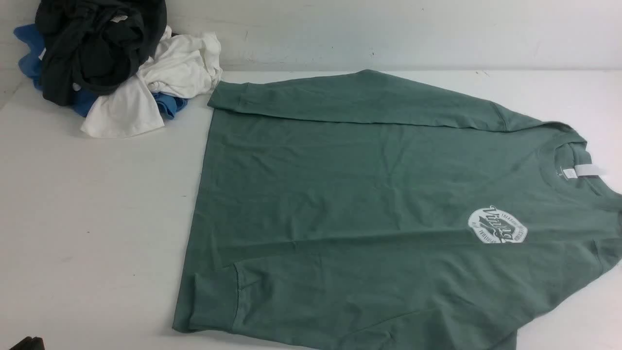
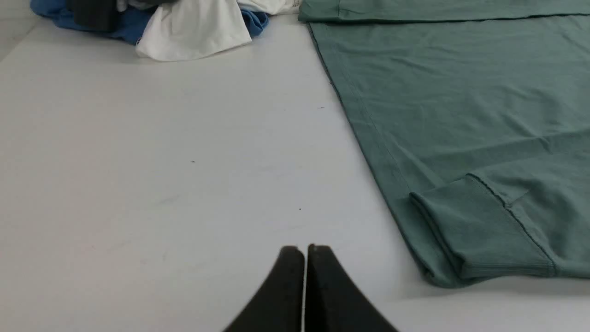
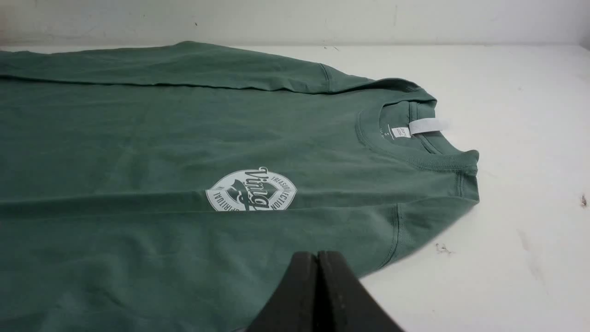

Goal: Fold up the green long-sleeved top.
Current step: Use the left arm to clamp the cuff closest to it

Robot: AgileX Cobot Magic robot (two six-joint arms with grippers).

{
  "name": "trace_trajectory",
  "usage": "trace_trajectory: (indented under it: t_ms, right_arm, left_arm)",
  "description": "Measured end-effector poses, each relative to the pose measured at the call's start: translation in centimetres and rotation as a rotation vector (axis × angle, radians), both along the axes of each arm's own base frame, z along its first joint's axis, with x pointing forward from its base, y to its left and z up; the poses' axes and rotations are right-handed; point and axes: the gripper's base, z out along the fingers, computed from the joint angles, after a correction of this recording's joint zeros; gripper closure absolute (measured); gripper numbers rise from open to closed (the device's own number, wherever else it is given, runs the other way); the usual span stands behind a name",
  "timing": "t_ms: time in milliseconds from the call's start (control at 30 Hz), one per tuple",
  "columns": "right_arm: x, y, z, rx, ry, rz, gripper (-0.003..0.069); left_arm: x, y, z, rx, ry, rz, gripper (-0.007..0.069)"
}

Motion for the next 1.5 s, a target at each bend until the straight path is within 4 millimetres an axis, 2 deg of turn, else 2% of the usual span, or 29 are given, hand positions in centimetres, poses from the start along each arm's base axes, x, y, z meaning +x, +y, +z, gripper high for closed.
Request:
trace_trajectory:
  t_ms: [1067, 1200, 1333, 1367, 1400, 1467, 1500]
  right_arm:
    - [0.0, 0.0, 0.1, -0.009, -0.009, -0.001, 0.0673]
    - [0.2, 0.0, 0.9, 0.009, -0.118, -0.004, 0.0673]
    - [-0.1, -0.1, 4.2, 0.015, -0.479, -0.010, 0.0673]
    - [-0.1, -0.1, 4.2, 0.015, -0.479, -0.010, 0.0673]
    - [-0.6, -0.1, 5.5, 0.028, -0.626, -0.011, 0.0673]
    - [-1.0, -0.1, 6.2, 0.039, -0.715, -0.009, 0.0673]
    - [-1.6, -0.2, 7.1, 0.079, -0.836, -0.001, 0.0673]
  left_arm:
    - [0.1, 0.0, 0.2, 0.003, -0.028, 0.001, 0.0631]
    - [0.3, 0.1, 1.2, -0.010, -0.155, 0.011, 0.0631]
    - [0.2, 0.3, 4.5, -0.046, -0.515, 0.036, 0.0631]
    - [0.2, 0.3, 4.5, -0.046, -0.515, 0.036, 0.0631]
    - [-0.2, 0.4, 5.8, -0.061, -0.659, 0.047, 0.0631]
    - [-0.5, 0.5, 6.4, -0.069, -0.734, 0.052, 0.0631]
    - [-1.1, 0.6, 7.4, -0.085, -0.863, 0.061, 0.0631]
